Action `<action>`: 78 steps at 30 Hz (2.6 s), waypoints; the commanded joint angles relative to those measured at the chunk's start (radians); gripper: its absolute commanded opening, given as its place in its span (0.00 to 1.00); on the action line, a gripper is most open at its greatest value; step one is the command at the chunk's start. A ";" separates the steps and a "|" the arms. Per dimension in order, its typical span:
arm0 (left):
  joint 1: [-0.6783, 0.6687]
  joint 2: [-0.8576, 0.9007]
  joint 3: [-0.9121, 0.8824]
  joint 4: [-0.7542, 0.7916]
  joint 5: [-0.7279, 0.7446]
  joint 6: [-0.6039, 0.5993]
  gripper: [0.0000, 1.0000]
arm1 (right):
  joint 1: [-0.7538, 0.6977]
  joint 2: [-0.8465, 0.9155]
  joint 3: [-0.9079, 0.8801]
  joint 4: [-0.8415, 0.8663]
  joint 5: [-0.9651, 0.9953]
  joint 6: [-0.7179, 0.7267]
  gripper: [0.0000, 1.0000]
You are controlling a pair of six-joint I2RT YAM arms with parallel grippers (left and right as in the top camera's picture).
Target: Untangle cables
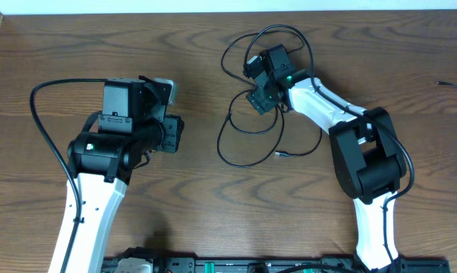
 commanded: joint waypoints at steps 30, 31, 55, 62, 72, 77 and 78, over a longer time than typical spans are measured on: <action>0.003 0.001 0.018 -0.002 0.012 -0.005 0.42 | 0.000 0.167 -0.006 0.074 -0.013 0.124 0.18; 0.003 0.001 0.018 -0.002 0.012 -0.005 0.42 | 0.000 0.167 -0.006 0.072 -0.013 0.127 0.17; 0.003 0.001 0.018 -0.002 0.012 -0.005 0.42 | -0.057 -0.101 0.027 -0.070 0.103 0.126 0.01; 0.003 0.001 0.018 -0.002 0.012 -0.005 0.42 | -0.218 -0.313 0.027 -0.114 0.285 0.074 0.01; 0.003 0.001 0.016 -0.002 0.012 -0.005 0.42 | -0.727 -0.514 0.059 -0.029 0.180 0.054 0.01; 0.003 0.001 0.010 -0.002 0.012 -0.005 0.42 | -0.984 -0.509 0.076 -0.006 -0.001 0.070 0.01; 0.003 0.002 0.010 -0.002 0.012 -0.005 0.42 | -1.012 -0.504 0.076 -0.010 -0.011 0.070 0.01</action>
